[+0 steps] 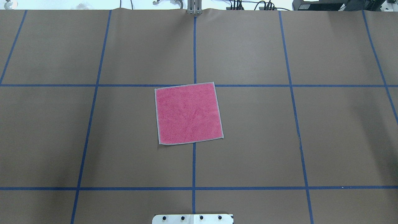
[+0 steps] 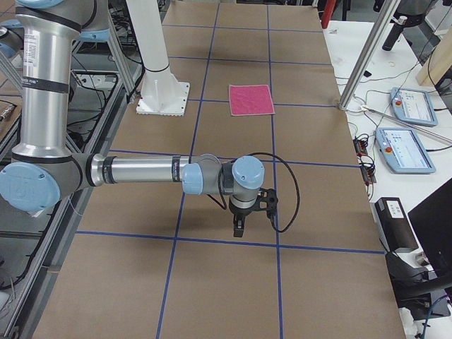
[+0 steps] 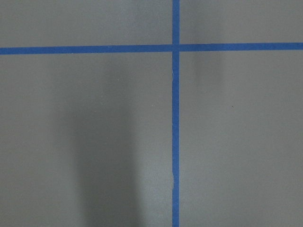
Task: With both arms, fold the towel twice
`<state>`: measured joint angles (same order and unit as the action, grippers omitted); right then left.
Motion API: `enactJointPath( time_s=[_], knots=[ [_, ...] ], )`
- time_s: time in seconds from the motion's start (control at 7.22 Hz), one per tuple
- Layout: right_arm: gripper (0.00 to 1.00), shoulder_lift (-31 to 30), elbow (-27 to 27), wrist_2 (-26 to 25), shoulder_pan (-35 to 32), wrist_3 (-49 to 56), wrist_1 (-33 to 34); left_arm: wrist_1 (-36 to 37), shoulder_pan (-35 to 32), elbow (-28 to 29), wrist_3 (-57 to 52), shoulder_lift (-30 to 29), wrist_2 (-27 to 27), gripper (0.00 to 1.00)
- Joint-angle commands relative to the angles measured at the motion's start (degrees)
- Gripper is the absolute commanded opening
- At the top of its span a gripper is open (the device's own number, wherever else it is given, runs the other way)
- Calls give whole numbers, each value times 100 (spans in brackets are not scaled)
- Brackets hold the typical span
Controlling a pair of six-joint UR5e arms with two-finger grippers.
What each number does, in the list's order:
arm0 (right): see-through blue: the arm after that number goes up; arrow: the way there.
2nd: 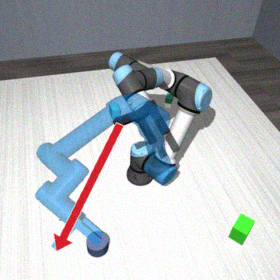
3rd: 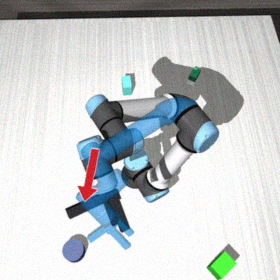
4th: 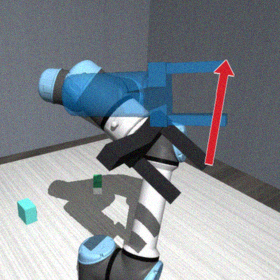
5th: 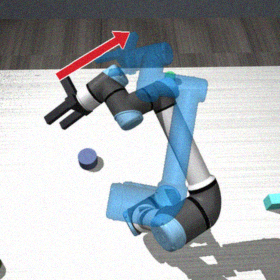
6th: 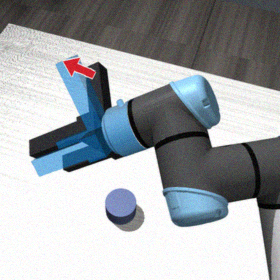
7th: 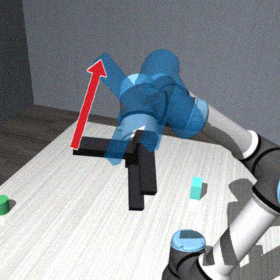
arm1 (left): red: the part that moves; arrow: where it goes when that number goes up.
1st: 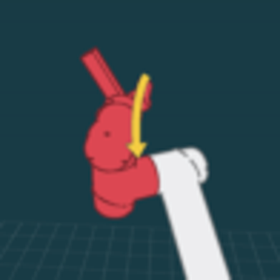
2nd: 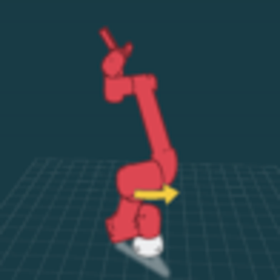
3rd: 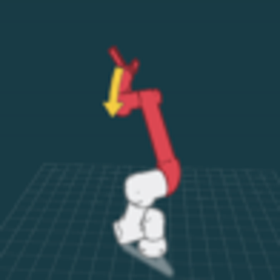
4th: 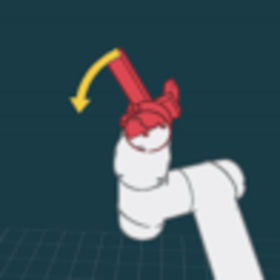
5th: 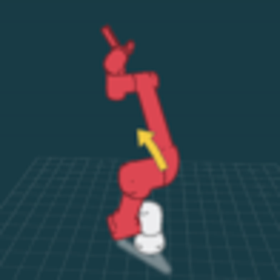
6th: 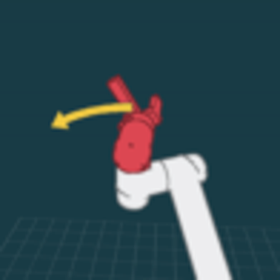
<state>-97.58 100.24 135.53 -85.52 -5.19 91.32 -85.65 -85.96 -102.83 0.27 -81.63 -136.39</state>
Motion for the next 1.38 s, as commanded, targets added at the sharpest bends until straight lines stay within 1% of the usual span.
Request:
enactJointPath(
  time_s=[0.0,0.28,0.42,0.55,0.83,0.97,1.11,1.25],
  knots=[
    [100,2,4,0,9,9,-9,-56,0,-18,-9,7,-10,100],
    [100,11,5,0,18,18,0,-118,9,-79,-53,-2,16,100],
    [100,11,22,0,18,35,0,-127,9,-88,104,7,-10,100],
    [100,28,13,0,18,9,0,-153,9,-106,601,-10,-10,100],
    [100,20,31,35,18,35,-9,-241,9,-263,659,-2,-19,99],
    [100,-15,22,200,18,27,-122,-624,26,-255,642,-10,-19,99],
    [100,-24,22,228,18,18,-297,-802,35,-264,685,7,-280,99],
    [100,-24,22,316,18,18,-499,-734,35,-255,981,42,-874,100]
  ],
)
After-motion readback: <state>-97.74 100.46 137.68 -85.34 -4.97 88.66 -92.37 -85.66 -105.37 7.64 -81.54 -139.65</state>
